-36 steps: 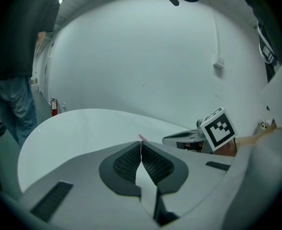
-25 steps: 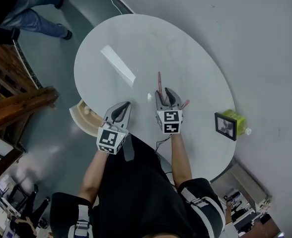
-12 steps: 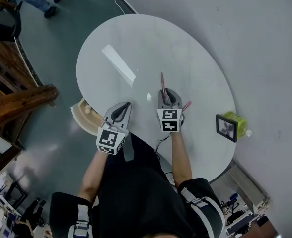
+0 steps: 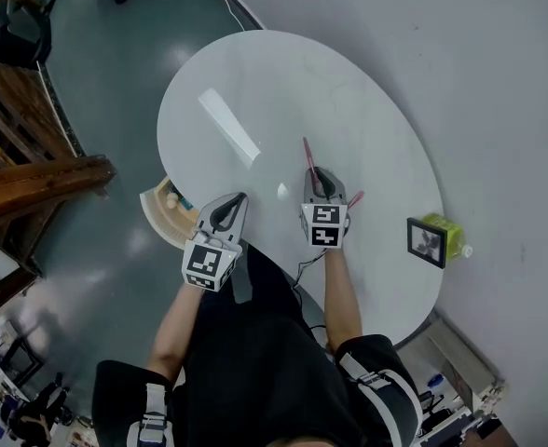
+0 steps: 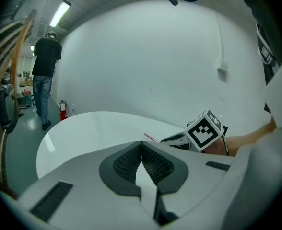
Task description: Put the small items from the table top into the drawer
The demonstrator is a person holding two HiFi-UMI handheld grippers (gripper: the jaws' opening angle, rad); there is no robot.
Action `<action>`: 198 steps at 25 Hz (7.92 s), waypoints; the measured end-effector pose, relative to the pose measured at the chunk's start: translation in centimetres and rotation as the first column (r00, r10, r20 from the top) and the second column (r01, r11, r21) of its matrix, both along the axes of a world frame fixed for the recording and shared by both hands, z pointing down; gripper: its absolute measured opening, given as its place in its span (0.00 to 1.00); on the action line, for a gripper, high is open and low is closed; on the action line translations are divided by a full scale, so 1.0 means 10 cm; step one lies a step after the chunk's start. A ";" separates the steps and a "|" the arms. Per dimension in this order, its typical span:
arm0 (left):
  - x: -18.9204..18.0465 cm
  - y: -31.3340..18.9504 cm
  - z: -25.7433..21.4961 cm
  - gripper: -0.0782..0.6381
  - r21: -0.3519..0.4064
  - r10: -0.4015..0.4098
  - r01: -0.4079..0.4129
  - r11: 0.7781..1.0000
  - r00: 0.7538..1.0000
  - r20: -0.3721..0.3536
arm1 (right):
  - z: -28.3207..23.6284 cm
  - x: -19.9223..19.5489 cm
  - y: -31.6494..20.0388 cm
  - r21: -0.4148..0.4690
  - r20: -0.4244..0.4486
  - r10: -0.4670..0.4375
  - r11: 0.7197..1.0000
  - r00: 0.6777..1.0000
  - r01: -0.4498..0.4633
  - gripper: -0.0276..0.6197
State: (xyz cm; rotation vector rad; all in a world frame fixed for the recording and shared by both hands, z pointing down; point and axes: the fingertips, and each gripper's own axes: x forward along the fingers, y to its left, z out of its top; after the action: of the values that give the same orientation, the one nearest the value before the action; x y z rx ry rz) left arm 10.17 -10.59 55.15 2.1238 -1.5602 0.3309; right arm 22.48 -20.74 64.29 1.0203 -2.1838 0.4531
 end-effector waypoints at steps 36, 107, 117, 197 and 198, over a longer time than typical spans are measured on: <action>-1.69 2.01 -0.57 0.14 0.100 -0.413 0.407 0.908 0.910 0.044 | -1.22 -2.20 1.89 0.151 0.171 -0.427 0.902 0.888 0.404 0.14; -2.83 2.41 1.48 0.14 -0.135 -0.471 0.460 0.877 0.881 -0.055 | 1.82 -3.37 2.64 -0.260 -0.004 -0.528 0.821 0.849 0.509 0.14; -2.83 2.37 1.48 0.14 -0.122 -0.467 0.458 0.881 0.883 -0.058 | 1.83 -3.42 2.71 -0.283 0.054 -0.544 0.796 0.837 0.535 0.27; -1.59 2.24 -1.80 0.14 0.308 -0.209 0.174 0.935 0.974 0.083 | -2.44 -1.74 2.59 0.329 0.305 -0.261 0.931 0.916 0.156 0.09; -1.50 2.20 -1.79 0.14 0.304 -0.188 0.154 0.940 0.979 0.084 | -2.43 -1.65 2.56 0.325 0.302 -0.241 0.936 0.922 0.138 0.09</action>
State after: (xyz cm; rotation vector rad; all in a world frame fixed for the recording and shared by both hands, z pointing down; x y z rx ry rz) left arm -4.88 11.40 37.29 2.1973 -1.9513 0.1657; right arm 6.00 4.83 40.04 0.9192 -2.6962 0.2209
